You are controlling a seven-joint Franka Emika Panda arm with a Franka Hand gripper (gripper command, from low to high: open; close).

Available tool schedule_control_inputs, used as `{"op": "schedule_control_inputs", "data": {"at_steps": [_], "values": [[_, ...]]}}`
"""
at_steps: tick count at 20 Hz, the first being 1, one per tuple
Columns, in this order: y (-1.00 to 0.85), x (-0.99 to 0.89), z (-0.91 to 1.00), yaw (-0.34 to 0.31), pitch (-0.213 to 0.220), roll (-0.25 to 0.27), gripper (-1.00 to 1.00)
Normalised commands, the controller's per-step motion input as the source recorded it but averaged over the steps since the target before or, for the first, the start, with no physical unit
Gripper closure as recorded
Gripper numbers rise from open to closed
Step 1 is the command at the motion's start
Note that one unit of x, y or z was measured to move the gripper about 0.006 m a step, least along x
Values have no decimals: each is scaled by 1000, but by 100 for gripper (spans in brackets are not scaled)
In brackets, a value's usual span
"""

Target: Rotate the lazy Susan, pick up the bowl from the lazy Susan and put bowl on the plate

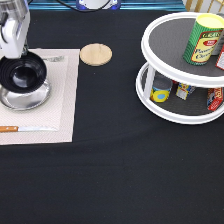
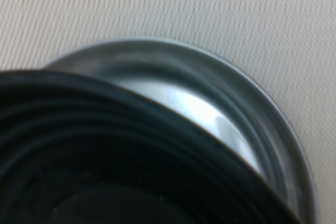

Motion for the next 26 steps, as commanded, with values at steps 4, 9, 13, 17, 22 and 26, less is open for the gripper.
{"op": "schedule_control_inputs", "data": {"at_steps": [4, 9, 13, 17, 22, 26], "values": [[-219, 102, -216, -72, 105, 0, 100], [-13, -38, -316, -30, 120, 0, 100], [30, 79, -249, -44, 90, 0, 100], [0, 100, -89, -46, 111, 0, 100], [8, 89, 130, -66, 97, -67, -100], [59, 156, 411, -63, 84, -123, -100]]}}
